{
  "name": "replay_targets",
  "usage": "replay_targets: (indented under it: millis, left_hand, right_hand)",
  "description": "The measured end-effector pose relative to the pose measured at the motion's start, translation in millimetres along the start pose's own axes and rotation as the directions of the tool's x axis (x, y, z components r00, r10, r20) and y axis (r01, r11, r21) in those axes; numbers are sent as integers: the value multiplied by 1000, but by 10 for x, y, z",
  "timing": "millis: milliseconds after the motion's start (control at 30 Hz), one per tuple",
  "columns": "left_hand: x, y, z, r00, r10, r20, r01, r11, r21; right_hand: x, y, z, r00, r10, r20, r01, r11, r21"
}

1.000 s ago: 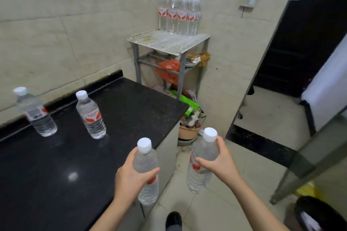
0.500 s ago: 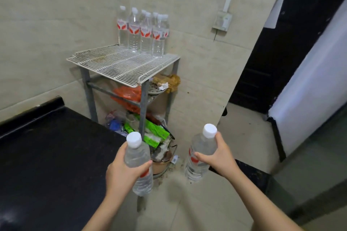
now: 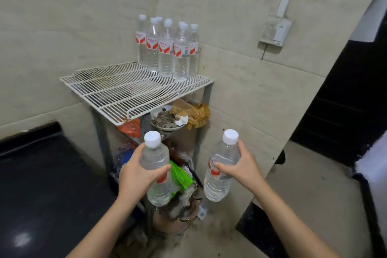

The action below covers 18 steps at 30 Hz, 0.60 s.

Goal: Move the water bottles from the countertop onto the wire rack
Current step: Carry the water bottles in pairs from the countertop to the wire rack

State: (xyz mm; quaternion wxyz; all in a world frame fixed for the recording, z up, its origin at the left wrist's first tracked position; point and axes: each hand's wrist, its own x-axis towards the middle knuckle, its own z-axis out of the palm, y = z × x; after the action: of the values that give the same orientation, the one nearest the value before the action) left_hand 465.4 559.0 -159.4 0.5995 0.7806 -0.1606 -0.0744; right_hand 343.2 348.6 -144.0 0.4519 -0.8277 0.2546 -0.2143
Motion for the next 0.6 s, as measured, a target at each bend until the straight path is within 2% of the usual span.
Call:
replay_targets:
  millis: [100,233,367,467,600]
  left_hand:
    - [167,229,241,995,18,-96,-21,999,-37]
    - [340,580,290,966,66,-248,-88,993,-77]
    - [541,990,71,936,119,-331,-165,980,-115]
    - [824,1260,-125,893,171,-417,-253,956,-148]
    - [1253,1573,-402,830,257,-495,-341,936,-85]
  right_hand:
    - [557,-13,-219,993,-83,80,85,996,-18]
    - [1187,-255,-387,968,-208,141,204,978,45]
    - [1568,-530,-336,920,-341,196,299,930,214]
    - [1906,-767,-252,887,-407,220,315,880,357]
    - [2378,-1225,-81,853,-488,188,327,777,538]
